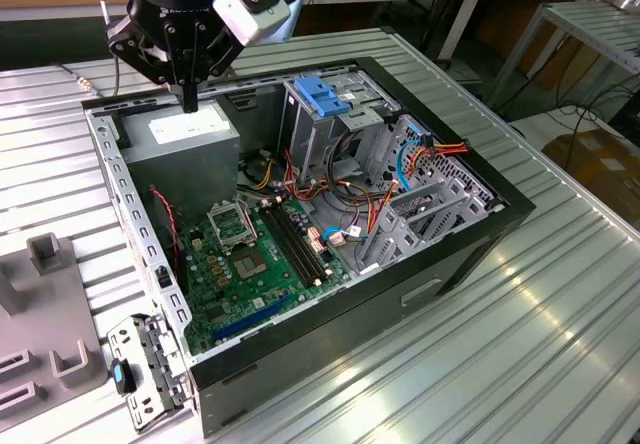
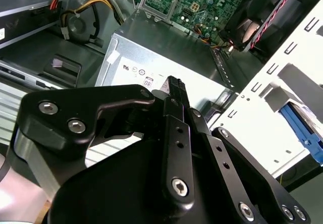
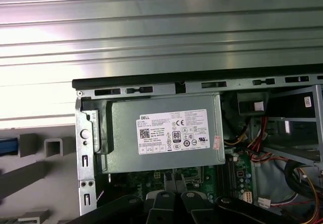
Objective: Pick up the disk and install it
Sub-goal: 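Reach for the disk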
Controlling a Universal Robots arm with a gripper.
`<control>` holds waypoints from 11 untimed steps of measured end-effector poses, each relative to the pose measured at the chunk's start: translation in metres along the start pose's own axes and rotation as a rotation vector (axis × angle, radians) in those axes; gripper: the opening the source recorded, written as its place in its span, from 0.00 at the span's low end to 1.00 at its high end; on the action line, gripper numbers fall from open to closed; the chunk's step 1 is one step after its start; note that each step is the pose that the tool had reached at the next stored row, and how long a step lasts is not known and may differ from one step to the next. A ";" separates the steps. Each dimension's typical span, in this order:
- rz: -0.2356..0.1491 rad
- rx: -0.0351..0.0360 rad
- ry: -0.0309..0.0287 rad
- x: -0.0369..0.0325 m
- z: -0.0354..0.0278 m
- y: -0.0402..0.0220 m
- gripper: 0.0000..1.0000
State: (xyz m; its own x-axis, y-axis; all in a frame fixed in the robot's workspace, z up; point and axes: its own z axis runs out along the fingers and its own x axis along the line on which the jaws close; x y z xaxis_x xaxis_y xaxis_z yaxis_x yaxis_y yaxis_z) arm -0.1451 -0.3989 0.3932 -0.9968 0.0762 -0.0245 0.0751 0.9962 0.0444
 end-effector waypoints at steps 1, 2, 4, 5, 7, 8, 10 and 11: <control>0.000 0.0000 0.0000 0.0004 0.0000 0.0000 0.11; 0.000 0.0000 0.0000 0.0006 0.0000 0.0000 0.11; 0.000 0.0000 0.0000 0.0010 0.0000 -0.0001 0.11; 0.000 0.0000 0.0000 0.0012 0.0000 -0.0001 0.11; 0.000 0.0000 0.0000 0.0019 0.0000 -0.0001 0.11; 0.000 0.0000 0.0000 0.0021 -0.0001 -0.0002 0.11; 0.000 0.0000 0.0000 0.0024 0.0000 -0.0002 0.11; 0.000 0.0000 0.0000 0.0026 0.0000 -0.0002 0.11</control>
State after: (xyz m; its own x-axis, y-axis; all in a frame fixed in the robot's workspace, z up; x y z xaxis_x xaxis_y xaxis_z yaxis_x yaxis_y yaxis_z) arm -0.1477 -0.3989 0.3931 -0.9968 0.0762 -0.0244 0.0751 0.9962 0.0444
